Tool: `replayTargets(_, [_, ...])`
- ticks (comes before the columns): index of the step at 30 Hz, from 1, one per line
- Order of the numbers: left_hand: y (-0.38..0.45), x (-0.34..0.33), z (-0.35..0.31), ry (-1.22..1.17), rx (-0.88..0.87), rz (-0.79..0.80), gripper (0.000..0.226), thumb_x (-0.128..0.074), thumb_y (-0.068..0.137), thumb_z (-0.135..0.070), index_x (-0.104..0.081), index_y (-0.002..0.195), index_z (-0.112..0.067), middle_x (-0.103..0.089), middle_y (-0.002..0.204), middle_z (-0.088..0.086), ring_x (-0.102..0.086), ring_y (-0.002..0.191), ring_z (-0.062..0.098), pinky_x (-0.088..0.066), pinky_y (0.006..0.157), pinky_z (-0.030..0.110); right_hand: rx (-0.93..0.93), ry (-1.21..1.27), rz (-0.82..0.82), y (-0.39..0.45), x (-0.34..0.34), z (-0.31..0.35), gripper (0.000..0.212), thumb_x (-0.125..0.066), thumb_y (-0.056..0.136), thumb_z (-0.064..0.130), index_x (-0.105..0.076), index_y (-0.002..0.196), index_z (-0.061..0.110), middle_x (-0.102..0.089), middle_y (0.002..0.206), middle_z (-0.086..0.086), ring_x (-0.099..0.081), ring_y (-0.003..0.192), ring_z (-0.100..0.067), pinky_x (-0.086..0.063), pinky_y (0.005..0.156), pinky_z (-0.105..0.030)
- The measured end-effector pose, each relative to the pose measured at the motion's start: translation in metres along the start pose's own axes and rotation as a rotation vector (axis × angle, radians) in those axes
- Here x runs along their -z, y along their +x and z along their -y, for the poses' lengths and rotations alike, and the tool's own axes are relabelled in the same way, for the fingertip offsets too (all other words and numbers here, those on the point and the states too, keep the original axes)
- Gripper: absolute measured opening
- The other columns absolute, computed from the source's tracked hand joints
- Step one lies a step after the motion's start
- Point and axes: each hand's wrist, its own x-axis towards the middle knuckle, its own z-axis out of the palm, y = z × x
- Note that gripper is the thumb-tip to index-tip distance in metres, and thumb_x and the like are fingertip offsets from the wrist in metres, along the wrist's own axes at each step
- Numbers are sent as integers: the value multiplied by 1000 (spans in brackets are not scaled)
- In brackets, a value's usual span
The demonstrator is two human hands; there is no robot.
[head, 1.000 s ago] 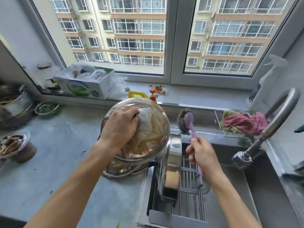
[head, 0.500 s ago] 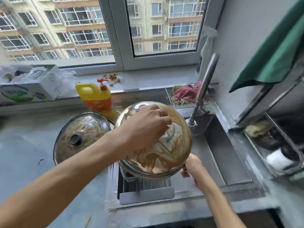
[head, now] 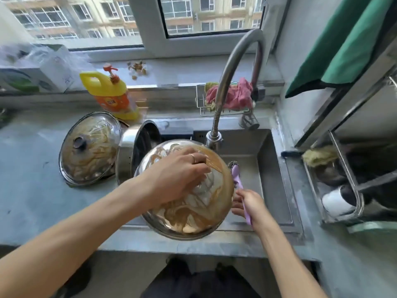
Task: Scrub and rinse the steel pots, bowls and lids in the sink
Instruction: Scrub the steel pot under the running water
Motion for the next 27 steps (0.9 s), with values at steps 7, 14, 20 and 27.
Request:
replayTargets(7, [2,-55,-1,-77,94,20,20,-61,95,-21,-77,103,-11,-73,107,8,-66,97,33,-51,83,37,-129,273,158,6,14,4,23,-44,104,19,-64,102,8,-69,71,-8,-66,56,-17,-57,53,-29])
replayTargets(14, [-8,-95,11,-396,354,-36,25,-65,95,-23,-74,116,-11,-70,122,7,-63,115,25,-49,102,38,-163,499,103,14,1,5,36,-29,107,13,-64,99,12,-73,84,-18,-71,78,-26,-59,73,-42])
replayTargets(20, [-38,-102,18,-724,1360,-319,35,-50,104,-34,-63,125,-11,-62,129,5,-55,122,20,-40,106,33,-153,564,-5,22,-1,5,37,-31,107,18,-57,130,7,-61,127,-18,-52,127,-32,-42,102,-45])
replayTargets(27, [-54,-140,43,-1811,1736,-539,34,-32,110,-22,-62,108,-5,-62,117,11,-61,88,21,-54,79,38,-107,495,-89,32,-16,-8,38,-39,105,22,-55,133,1,-66,119,-22,-57,119,-32,-48,91,-42])
